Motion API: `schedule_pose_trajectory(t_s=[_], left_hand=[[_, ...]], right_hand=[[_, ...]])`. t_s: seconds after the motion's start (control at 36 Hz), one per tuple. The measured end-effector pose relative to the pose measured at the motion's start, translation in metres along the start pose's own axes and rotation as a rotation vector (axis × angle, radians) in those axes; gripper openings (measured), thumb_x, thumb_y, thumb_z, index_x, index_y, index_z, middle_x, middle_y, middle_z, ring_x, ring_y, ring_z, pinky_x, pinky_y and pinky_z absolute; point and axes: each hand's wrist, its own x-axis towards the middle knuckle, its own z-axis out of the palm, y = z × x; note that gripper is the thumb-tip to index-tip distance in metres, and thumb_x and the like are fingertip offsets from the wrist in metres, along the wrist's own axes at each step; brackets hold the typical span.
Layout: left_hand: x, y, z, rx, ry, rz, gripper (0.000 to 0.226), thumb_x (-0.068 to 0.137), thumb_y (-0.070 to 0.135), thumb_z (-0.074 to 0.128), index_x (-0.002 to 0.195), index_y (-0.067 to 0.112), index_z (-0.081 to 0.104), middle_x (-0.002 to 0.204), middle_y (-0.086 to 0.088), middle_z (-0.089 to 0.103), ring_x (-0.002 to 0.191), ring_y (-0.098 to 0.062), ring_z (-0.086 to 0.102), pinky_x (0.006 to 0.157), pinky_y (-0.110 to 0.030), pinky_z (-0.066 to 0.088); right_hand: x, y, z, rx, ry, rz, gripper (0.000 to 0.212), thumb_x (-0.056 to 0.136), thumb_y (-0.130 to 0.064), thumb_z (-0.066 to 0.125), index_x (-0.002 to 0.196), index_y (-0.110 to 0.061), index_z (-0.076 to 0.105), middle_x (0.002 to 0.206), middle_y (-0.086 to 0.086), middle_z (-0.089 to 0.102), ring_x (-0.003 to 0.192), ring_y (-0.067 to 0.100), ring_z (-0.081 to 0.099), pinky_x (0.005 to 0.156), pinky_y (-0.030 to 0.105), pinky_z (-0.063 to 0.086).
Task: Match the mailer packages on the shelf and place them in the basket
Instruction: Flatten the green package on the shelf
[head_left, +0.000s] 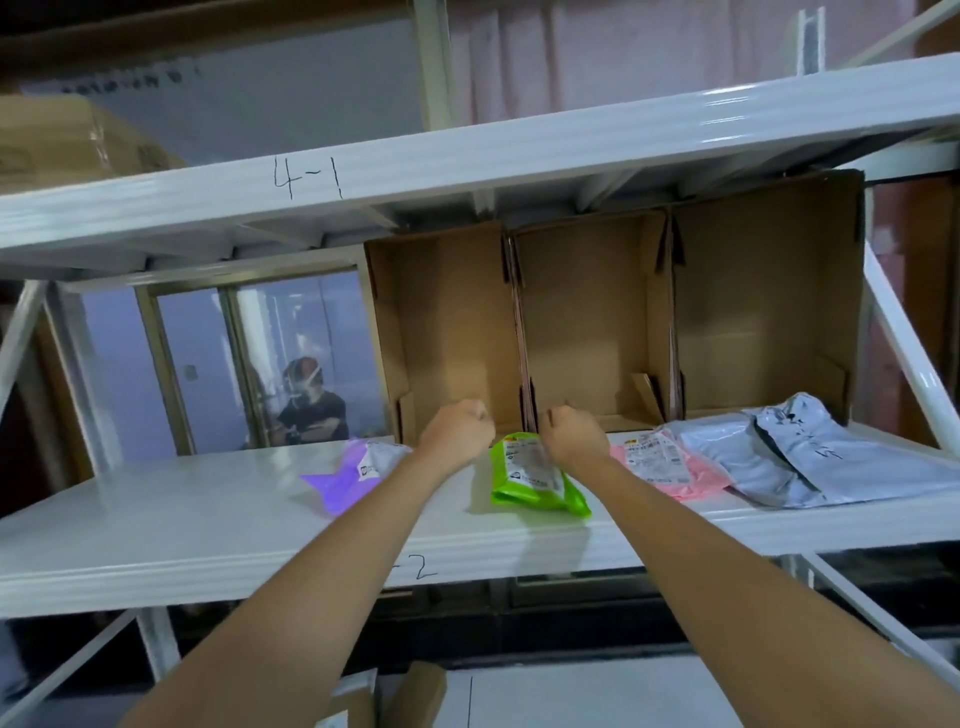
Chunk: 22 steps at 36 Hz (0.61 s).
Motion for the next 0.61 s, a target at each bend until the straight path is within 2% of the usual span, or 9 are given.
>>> schedule_pose_trajectory(t_s=[0.08,0.17,0.25,0.31,0.36,0.42,0.47,0.53,0.61], left_hand=[[0.009,0.017,0.014,0.003,-0.048,0.033,0.026,0.097,0.021,0.035,0.094,0.01,0.058,0.109,-0.016,0.063,0.102,-0.031,0.058,0.083,-0.032,0.045],[0.008,0.03,0.039,-0.031,-0.158,0.028,0.034,0.1,0.022,0.032,0.109,0.002,0.058,0.116,-0.02,0.061,0.108,-0.034,0.057,0.081,-0.033,0.044],[0.005,0.029,0.068,-0.018,-0.323,0.03,0.037,0.097,0.018,0.036,0.12,0.003,0.062,0.126,-0.017,0.06,0.118,-0.032,0.056,0.096,-0.035,0.046],[0.005,0.021,0.082,0.091,-0.33,0.047,0.043,0.095,0.02,0.039,0.132,0.003,0.051,0.139,-0.018,0.05,0.128,-0.031,0.046,0.106,-0.037,0.039],[0.002,0.012,0.09,0.199,-0.314,0.085,0.055,0.098,0.027,0.035,0.148,0.005,0.029,0.152,-0.017,0.03,0.139,-0.032,0.029,0.114,-0.039,0.027],[-0.002,0.002,0.094,0.246,-0.326,0.144,0.062,0.1,0.031,0.031,0.154,0.009,0.009,0.159,-0.014,0.012,0.146,-0.031,0.013,0.119,-0.041,0.016],[-0.004,-0.007,0.1,0.255,-0.348,0.162,0.064,0.101,0.033,0.028,0.154,0.012,-0.002,0.161,-0.012,0.001,0.149,-0.029,0.001,0.121,-0.042,0.01],[-0.004,-0.012,0.1,0.209,-0.37,0.137,0.064,0.1,0.033,0.03,0.155,0.016,0.002,0.162,-0.007,0.0,0.149,-0.026,-0.002,0.121,-0.041,0.009],[-0.004,-0.017,0.098,0.169,-0.379,0.147,0.065,0.096,0.033,0.037,0.154,0.017,0.013,0.162,-0.004,0.006,0.149,-0.021,0.002,0.121,-0.038,0.01]], right_hand=[[-0.009,0.006,-0.006,-0.02,0.025,-0.022,0.04,0.104,-0.023,0.028,0.111,0.004,0.058,0.115,0.025,0.058,0.106,0.039,0.057,0.081,0.038,0.043],[-0.017,0.013,-0.01,-0.071,0.026,-0.026,0.045,0.106,-0.026,0.025,0.11,0.003,0.059,0.116,0.025,0.06,0.108,0.038,0.057,0.081,0.038,0.042],[-0.023,0.019,-0.008,-0.118,-0.042,-0.021,0.049,0.106,-0.032,0.023,0.115,-0.001,0.06,0.12,0.023,0.061,0.113,0.036,0.056,0.086,0.038,0.042],[-0.025,0.02,-0.005,-0.136,-0.092,-0.029,0.05,0.106,-0.037,0.022,0.119,-0.004,0.058,0.122,0.021,0.061,0.116,0.035,0.055,0.09,0.038,0.042],[-0.026,0.021,0.001,-0.155,-0.143,-0.064,0.05,0.105,-0.038,0.02,0.125,-0.007,0.054,0.127,0.019,0.059,0.119,0.034,0.053,0.095,0.039,0.042],[-0.025,0.02,0.008,-0.177,-0.193,-0.102,0.052,0.105,-0.039,0.019,0.139,-0.01,0.044,0.146,0.014,0.045,0.134,0.029,0.042,0.107,0.04,0.036],[-0.025,0.017,0.014,-0.206,-0.252,-0.132,0.053,0.105,-0.038,0.017,0.15,-0.013,0.031,0.16,0.005,0.023,0.146,0.02,0.023,0.114,0.038,0.025],[-0.027,0.014,0.021,-0.224,-0.29,-0.15,0.054,0.105,-0.037,0.015,0.152,-0.013,0.026,0.162,0.001,0.013,0.149,0.015,0.012,0.117,0.034,0.02],[-0.031,0.014,0.032,-0.213,-0.328,-0.152,0.052,0.106,-0.035,0.015,0.152,-0.012,0.025,0.163,0.001,0.011,0.149,0.013,0.009,0.117,0.032,0.021]])
